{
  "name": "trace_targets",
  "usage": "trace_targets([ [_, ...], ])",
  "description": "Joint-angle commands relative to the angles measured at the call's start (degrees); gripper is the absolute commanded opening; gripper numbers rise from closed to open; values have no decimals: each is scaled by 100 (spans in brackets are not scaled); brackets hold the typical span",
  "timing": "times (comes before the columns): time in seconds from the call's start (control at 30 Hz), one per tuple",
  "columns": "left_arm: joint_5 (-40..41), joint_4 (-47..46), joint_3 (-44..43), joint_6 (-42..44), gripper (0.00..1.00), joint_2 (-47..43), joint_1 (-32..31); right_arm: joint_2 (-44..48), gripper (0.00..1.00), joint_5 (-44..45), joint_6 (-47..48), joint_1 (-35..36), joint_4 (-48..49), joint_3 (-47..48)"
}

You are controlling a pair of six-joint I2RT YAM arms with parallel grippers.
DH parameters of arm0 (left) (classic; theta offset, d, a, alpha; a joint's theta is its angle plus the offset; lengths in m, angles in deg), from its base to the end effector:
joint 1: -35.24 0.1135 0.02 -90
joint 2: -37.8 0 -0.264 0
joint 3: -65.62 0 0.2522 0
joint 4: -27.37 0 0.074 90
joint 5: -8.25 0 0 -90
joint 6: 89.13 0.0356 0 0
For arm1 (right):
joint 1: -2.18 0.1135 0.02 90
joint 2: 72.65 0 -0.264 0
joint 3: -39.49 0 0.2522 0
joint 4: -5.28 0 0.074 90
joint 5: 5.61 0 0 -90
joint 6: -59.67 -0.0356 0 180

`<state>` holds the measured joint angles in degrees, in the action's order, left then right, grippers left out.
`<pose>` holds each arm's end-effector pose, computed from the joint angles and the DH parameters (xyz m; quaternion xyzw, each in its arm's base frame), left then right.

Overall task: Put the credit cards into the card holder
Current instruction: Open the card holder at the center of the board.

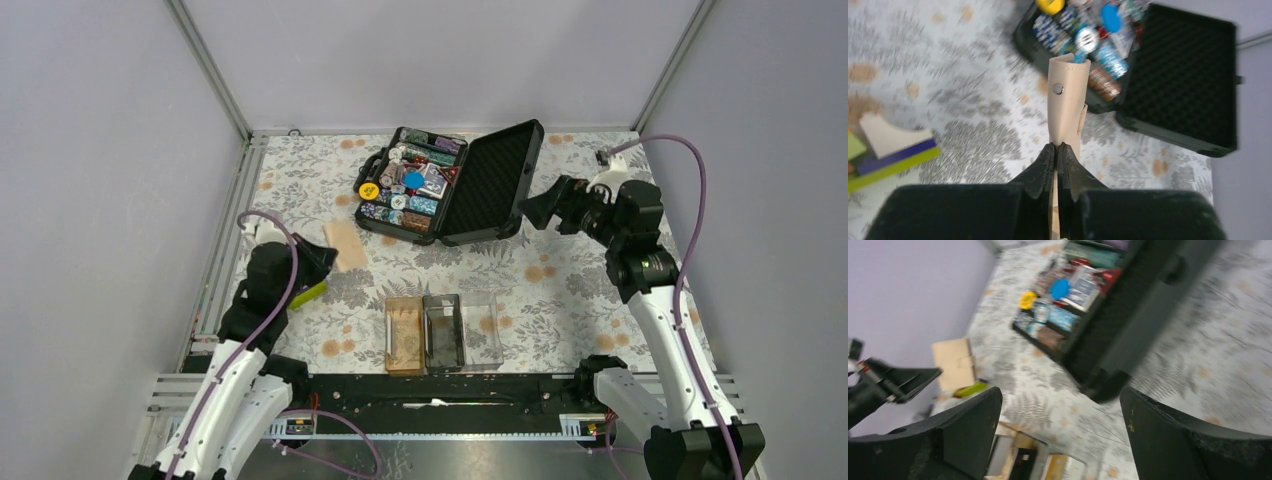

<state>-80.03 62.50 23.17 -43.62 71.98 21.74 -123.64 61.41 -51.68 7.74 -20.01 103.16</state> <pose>0.1451 -0.0337 0.2486 -0.2352 0.8188 -0.2426 0.4641 0.2018 0.0336 0.3507 -0.0183 0.7747 0.2938 0.5597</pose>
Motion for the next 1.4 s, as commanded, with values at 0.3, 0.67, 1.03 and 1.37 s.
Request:
trace_targets([
  [0.3,-2778,-1347,-1713,1589,0,19,23,-2071,95,-2353,-1208,2024,2347,1715],
  [0.67,-4633,-2057,-1664,1286,0,263,5,-3562,92,-2735,-1507,3156,3255,2337],
  [1.03,-4527,-1723,-1662,1298,0,335,5,-3603,15,-3431,-1551,3295,4163,2266],
  [1.37,-2801,1000,-2489,71,95,1066,348,-3085,0,24,2653,4178,2300,1955],
])
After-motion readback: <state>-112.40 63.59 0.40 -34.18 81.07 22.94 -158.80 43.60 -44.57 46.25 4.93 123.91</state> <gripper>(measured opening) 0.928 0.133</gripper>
